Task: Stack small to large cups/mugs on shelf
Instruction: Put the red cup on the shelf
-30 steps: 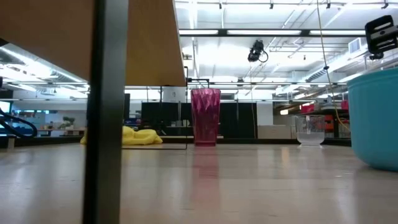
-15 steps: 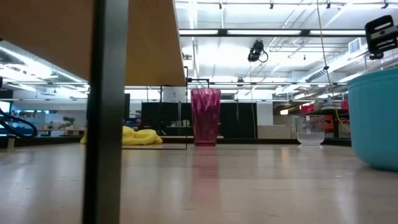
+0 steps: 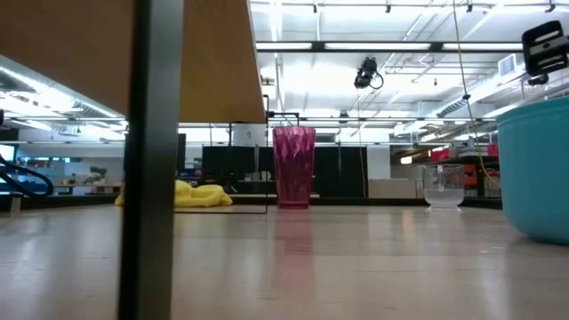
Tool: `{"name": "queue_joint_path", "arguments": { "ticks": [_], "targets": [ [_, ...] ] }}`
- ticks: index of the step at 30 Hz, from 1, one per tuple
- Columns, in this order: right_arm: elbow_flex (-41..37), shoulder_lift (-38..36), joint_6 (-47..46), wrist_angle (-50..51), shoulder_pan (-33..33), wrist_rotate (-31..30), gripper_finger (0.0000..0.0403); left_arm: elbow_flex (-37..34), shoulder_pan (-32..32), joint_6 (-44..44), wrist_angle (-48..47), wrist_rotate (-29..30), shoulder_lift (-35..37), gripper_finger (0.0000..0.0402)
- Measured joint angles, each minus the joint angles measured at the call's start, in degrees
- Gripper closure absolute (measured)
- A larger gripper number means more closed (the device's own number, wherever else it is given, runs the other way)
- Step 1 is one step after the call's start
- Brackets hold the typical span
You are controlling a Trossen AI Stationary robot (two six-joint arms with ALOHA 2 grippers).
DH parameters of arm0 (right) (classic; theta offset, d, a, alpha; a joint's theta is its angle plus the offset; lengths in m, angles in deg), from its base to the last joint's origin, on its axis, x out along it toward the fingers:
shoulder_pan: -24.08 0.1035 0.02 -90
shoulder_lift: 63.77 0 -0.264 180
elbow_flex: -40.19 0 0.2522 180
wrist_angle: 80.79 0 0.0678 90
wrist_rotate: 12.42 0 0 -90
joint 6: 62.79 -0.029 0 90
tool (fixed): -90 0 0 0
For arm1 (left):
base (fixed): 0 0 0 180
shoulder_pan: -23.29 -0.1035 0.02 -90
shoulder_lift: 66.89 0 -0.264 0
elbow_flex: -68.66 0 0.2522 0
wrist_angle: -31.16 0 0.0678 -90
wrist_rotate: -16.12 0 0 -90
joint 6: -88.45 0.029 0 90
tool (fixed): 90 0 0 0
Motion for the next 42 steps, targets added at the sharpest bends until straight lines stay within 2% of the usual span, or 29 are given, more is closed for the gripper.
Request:
{"name": "queue_joint_path", "arguments": {
  "ticks": [4, 8, 13, 18, 20, 24, 27, 32, 34, 36, 39, 42],
  "targets": [
    [0.0, 0.0, 2.9, 0.0, 0.0, 0.0, 0.0386, 2.4, 0.0, -2.3, 0.0, 3.1, -1.9, 0.0369],
    [0.0, 0.0, 5.5, -0.4, 0.0, 0.0, 0.0386, 10.0, 0.0, -1.3, -0.4, 3.6, -7.4, 0.0366],
    [0.0, 0.0, 11.9, -8.0, -0.1, -0.5, 0.0386, 23.5, 0.0, 8.1, -2.0, 3.6, -18.9, 0.0368],
    [0.0, 0.0, 19.1, -21.7, 0.0, -0.5, 0.0386, 39.3, 0.0, 21.6, -5.1, 3.6, -31.3, 0.0374],
    [0.0, 0.0, 20.3, -28.1, -0.1, -0.5, 0.0386, 46.7, -0.4, 24.1, -12.4, 5.0, -35.1, 0.0374],
    [0.0, 0.0, 20.5, -39.0, -0.1, -0.5, 0.0386, 63.0, -3.0, 22.5, -38.6, 12.1, -42.1, 0.037],
    [0.0, 0.0, 18.7, -44.8, -0.1, -0.5, 0.0386, 74.9, -6.6, 15.7, -58.3, 15.3, -47.6, 0.037],
    [0.0, 0.0, 8.9, -52.3, 0.0, -1.5, 0.0386, 91.4, -16.4, 1.2, -89.2, 15.6, -56.7, 0.0381],
    [0.0, 0.0, 4.5, -53.8, 0.0, -1.5, 0.0386, 96.4, -20.8, -1.9, -99.7, 13.9, -60.5, 0.0384],
    [0.1, 0.0, -0.2, -55.5, 0.0, -1.8, 0.0386, 100.1, -26.0, -2.7, -106.4, 9.6, -64.3, 0.0385],
    [0.9, 0.0, -3.2, -55.3, 0.0, -4.0, 0.0386, 103.3, -34.0, -2.0, -109.8, -2.3, -70.2, 0.038],
    [1.2, 0.0, -7.0, -55.3, -0.1, -9.1, 0.0386, 105.1, -40.7, -1.3, -110.0, -14.5, -76.3, 0.0369]
  ]
}}
